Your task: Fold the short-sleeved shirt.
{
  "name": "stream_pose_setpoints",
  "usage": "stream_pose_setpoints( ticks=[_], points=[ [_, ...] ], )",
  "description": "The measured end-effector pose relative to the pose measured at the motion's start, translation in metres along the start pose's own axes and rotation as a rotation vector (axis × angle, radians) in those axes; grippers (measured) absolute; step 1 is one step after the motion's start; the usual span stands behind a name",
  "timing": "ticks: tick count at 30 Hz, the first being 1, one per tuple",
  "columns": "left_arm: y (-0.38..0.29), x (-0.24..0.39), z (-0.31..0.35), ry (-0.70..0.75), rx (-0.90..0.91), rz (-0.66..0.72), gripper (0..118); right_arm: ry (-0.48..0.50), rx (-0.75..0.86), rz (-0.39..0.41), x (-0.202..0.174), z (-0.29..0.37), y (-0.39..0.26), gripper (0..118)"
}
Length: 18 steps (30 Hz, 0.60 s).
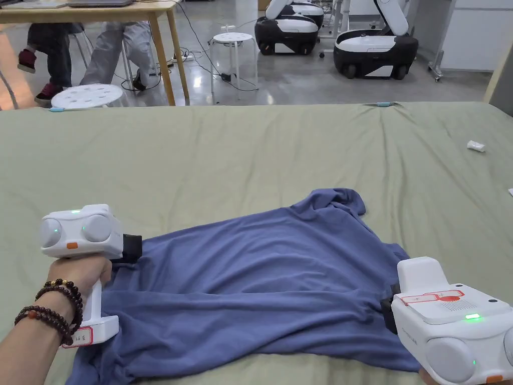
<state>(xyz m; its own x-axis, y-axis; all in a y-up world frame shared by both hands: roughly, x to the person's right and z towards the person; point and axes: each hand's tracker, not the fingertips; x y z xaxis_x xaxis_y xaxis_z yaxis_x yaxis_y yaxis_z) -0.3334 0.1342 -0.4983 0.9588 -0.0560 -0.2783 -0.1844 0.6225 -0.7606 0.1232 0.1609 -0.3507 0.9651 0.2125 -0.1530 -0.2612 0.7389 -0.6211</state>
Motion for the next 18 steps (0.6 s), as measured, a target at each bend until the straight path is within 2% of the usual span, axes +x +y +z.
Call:
stream_pose_setpoints(
  ticks=[2, 3, 7, 12, 13, 14, 15, 16, 17, 18],
  points=[
    [-0.007, 0.001, 0.000, -0.034, 0.023, 0.030, 20, -0.002, -0.006, 0.009, 0.000, -0.004, 0.002, 0],
    [-0.009, 0.003, 0.003, -0.070, 0.046, 0.037, 2, -0.002, -0.006, 0.013, 0.000, -0.005, 0.004, 0],
    [-0.013, 0.023, 0.013, 0.019, 0.074, -0.091, 2, 0.012, 0.005, 0.047, 0.002, -0.026, 0.033, 0],
    [-0.011, 0.018, 0.038, -0.032, 0.091, -0.008, 2, 0.108, 0.008, -0.005, 0.017, -0.089, 0.114, 0],
    [-0.008, 0.014, 0.036, -0.041, 0.098, 0.002, 2, 0.098, 0.006, -0.002, 0.020, -0.105, 0.133, 0],
    [-0.008, 0.013, 0.039, -0.037, 0.102, -0.003, 2, 0.131, 0.003, -0.021, 0.024, -0.121, 0.150, 3],
    [-0.009, 0.014, 0.042, -0.036, 0.110, -0.013, 2, 0.157, -0.010, -0.051, 0.028, -0.136, 0.165, 16],
    [-0.010, 0.014, 0.044, -0.033, 0.116, -0.022, 2, 0.171, -0.041, -0.089, 0.031, -0.155, 0.180, 54],
    [-0.008, 0.013, 0.041, -0.034, 0.117, -0.025, 2, 0.182, -0.082, -0.096, 0.034, -0.175, 0.193, 83],
    [-0.009, 0.013, 0.042, -0.038, 0.121, -0.023, 2, 0.163, -0.116, -0.086, 0.034, -0.190, 0.200, 100]
  ],
)
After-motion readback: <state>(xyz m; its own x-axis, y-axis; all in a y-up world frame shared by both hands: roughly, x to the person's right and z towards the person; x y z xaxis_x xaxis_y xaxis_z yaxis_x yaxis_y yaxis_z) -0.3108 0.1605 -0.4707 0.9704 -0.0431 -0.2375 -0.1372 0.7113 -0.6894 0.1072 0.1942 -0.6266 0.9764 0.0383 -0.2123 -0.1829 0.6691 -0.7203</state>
